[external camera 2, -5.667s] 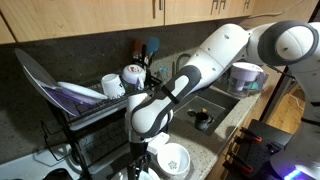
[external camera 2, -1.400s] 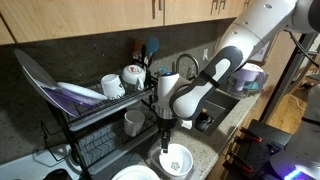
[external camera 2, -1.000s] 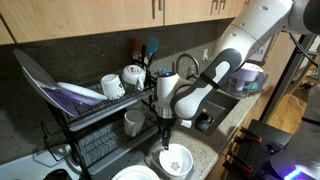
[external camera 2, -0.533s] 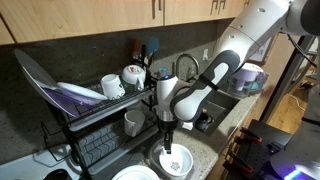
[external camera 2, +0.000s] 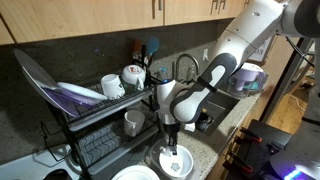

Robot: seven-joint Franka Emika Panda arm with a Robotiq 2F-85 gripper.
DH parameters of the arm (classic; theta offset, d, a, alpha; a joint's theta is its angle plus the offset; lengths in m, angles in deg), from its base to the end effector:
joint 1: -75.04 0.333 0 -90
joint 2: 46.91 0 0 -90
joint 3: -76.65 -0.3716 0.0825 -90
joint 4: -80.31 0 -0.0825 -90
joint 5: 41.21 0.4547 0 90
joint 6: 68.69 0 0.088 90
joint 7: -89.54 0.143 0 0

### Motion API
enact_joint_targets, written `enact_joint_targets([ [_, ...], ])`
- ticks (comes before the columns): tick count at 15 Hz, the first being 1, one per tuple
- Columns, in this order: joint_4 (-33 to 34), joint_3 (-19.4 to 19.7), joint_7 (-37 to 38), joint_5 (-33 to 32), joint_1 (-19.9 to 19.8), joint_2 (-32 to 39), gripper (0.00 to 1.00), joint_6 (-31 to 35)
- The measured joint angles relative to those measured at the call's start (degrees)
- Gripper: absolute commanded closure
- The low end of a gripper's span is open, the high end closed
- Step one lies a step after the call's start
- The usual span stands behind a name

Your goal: Remove the white bowl from the countertop and put it on the plate then remove the other white bowl from the transparent bowl and put it on top of the one on the plate

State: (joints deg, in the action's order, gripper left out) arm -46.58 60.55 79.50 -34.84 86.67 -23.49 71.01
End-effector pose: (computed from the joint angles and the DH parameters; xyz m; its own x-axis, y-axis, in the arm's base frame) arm 0.5115 0.2817 0.1402 0.8323 0.5339 -0.1490 0.5047 -0.8411 -0.1945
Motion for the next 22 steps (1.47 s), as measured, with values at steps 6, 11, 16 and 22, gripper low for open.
enact_joint_targets([
  [6, 0.7, -0.1, -0.2, 0.0, -0.1, 0.2, 0.98, -2.0],
  [11, 1.1, -0.2, -1.1, 0.3, -0.6, -0.3, 0.97, -2.9],
  [16, 1.1, -0.7, -5.1, 4.0, -2.4, -2.4, 0.97, -4.1],
  [22, 1.1, -3.1, -9.1, 13.8, -3.6, -6.9, 0.97, -9.3],
])
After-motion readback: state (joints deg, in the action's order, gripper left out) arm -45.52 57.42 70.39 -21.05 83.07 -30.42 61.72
